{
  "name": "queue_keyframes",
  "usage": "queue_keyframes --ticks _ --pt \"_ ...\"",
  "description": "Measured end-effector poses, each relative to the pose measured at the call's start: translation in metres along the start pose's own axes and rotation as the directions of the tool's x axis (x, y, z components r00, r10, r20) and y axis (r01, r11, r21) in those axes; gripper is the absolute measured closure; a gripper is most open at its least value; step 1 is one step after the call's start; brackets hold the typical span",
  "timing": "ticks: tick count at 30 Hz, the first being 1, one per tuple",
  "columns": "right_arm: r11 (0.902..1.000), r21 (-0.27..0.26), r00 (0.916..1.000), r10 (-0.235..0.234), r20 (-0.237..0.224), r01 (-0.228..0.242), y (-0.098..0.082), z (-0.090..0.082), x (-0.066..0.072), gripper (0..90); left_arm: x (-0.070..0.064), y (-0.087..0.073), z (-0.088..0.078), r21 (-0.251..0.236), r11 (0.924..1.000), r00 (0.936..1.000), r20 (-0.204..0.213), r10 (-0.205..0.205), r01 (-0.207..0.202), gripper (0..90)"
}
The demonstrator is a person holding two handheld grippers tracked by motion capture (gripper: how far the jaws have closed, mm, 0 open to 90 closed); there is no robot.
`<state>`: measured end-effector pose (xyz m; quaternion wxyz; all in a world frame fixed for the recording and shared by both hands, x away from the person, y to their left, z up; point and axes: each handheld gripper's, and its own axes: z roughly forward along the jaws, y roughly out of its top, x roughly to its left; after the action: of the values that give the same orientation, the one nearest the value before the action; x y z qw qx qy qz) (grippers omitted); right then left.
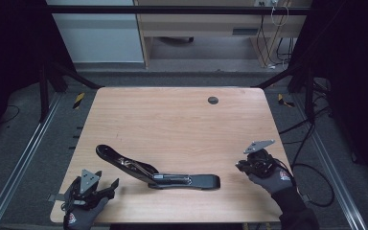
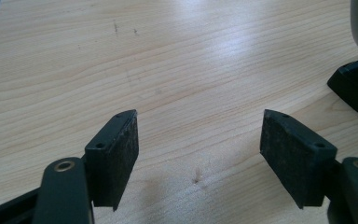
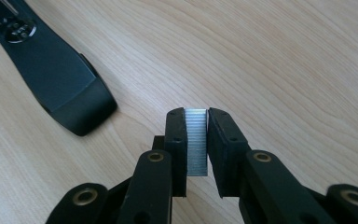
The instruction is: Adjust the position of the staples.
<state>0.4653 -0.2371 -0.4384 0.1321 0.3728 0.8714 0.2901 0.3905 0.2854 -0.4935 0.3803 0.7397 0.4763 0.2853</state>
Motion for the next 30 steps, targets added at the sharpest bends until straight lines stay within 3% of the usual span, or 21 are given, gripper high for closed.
queue_keyframes --ticks 14,30 --pt "0.9959 -0.05 0.9965 -0.077 -0.033 0.075 0.013 -0.007 0.014 78.2 0.001 0.0 0.001 0.004 1.0 1.0 0.008 0.001 -0.001 27.5" --pt "0.9727 -0.076 0.9731 -0.224 -0.056 0.219 0.04 -0.014 0.032 78.2 0.0 0.0 0.001 0.001 1.0 0.9999 0.011 0.002 -0.002 27.4"
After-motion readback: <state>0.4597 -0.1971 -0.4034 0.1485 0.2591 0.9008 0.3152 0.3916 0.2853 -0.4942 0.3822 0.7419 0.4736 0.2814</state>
